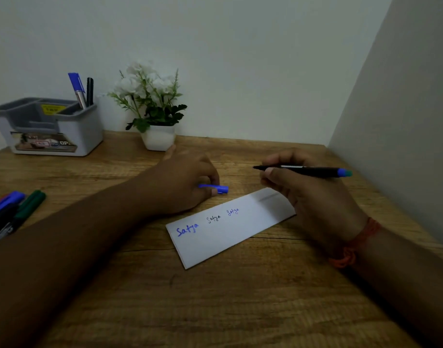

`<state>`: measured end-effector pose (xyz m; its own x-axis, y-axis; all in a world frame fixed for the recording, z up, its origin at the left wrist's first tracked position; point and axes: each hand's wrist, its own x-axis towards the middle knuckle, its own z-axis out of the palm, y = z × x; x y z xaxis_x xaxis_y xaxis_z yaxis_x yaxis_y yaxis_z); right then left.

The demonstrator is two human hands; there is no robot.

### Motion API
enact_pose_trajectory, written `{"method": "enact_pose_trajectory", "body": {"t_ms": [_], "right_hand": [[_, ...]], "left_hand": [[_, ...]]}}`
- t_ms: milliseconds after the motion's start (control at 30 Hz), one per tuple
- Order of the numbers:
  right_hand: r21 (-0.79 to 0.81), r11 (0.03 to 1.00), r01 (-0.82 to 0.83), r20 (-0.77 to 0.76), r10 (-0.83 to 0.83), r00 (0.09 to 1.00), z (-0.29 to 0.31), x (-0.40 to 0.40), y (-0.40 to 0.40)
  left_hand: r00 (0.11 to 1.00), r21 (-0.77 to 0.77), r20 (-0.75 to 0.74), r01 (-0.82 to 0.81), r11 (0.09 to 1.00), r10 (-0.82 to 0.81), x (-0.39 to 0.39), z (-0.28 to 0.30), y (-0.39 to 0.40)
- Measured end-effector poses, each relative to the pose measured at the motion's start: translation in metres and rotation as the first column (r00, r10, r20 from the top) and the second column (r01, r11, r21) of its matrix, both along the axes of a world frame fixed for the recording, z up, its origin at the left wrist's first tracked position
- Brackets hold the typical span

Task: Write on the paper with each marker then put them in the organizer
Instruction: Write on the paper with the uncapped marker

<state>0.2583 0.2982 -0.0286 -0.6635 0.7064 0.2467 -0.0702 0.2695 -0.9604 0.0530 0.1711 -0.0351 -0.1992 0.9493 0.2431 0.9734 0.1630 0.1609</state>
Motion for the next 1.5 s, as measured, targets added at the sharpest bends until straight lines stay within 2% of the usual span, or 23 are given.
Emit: {"method": "enact_pose_trajectory", "body": {"t_ms": [67, 167, 300, 533, 967, 1167, 1367, 1500], "right_hand": [[-0.029, 0.999, -0.035, -0.015, 0.035, 0.999, 0.000, 0.000, -0.001], [-0.065, 0.996, -0.067, -0.039, 0.064, 0.997, 0.002, 0.000, -0.002], [-0.078, 0.993, -0.093, -0.057, 0.089, 0.994, 0.002, 0.000, -0.003], [-0.070, 0.989, -0.128, -0.059, 0.124, 0.991, 0.003, -0.001, -0.004], [-0.095, 0.984, -0.150, -0.062, 0.145, 0.988, 0.004, -0.001, -0.007], [-0.025, 0.989, -0.147, -0.035, 0.146, 0.989, 0.004, -0.001, -0.005], [-0.072, 0.982, -0.177, -0.052, 0.174, 0.983, 0.003, -0.002, -0.005], [-0.038, 0.984, -0.176, -0.020, 0.175, 0.984, 0.000, -0.004, -0.007]], "left_hand": [[0.999, 0.063, 0.039, 0.023, 0.998, -0.025, 0.000, -0.001, 0.000], [0.977, 0.203, 0.198, 0.034, 0.978, -0.075, 0.001, 0.001, 0.002], [0.953, 0.289, 0.285, 0.016, 0.957, -0.102, 0.006, 0.003, 0.001], [0.944, 0.338, 0.274, 0.085, 0.937, -0.185, 0.019, 0.005, 0.001], [0.941, 0.368, 0.253, 0.120, 0.922, -0.223, 0.023, 0.007, 0.000], [0.927, 0.378, 0.275, 0.141, 0.915, -0.256, 0.023, 0.007, 0.000], [0.913, 0.378, 0.310, 0.139, 0.915, -0.266, 0.024, 0.007, 0.000], [0.899, 0.362, 0.330, 0.162, 0.918, -0.288, 0.028, 0.008, 0.000]]}}
